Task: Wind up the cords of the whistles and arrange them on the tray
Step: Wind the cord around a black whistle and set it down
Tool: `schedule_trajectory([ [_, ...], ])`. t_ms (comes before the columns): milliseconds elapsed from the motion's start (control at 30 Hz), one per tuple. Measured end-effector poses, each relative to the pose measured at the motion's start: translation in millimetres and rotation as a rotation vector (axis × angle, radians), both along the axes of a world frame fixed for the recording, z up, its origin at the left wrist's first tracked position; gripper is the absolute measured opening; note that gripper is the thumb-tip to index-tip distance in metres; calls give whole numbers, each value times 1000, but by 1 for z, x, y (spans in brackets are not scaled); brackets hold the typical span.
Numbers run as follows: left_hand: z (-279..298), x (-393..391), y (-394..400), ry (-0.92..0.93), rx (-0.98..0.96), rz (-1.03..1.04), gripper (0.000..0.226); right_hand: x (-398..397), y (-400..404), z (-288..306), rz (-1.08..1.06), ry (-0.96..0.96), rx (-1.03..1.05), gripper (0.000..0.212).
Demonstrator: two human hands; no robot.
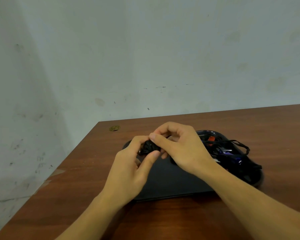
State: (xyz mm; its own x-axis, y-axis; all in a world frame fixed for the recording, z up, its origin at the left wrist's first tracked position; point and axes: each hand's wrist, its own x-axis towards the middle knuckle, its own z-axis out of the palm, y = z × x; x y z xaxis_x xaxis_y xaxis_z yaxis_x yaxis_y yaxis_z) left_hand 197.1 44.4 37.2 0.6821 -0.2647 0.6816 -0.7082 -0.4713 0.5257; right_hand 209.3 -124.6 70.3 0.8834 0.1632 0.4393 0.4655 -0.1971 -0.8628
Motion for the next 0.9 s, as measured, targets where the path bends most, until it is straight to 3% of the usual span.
schedule_trajectory([
  [100, 0, 0, 0, 4, -8, 33, 26, 3, 1, -1, -29, -99, -92, 8],
  [367, -1, -1, -6, 247, -336, -84, 17, 7, 5, -13, -235, -443, -265, 14],
  [533, 0, 2, -5, 424, -496, -222, 29, 6, 0, -12, -136, -415, -274, 13],
  [767, 2, -3, -12, 544, -526, -339, 42, 7, 9, -20, -111, -421, -268, 15],
  [900, 3, -1, -16, 612, -650, -332, 53, 1, 15, -10, -126, -203, -54, 22],
])
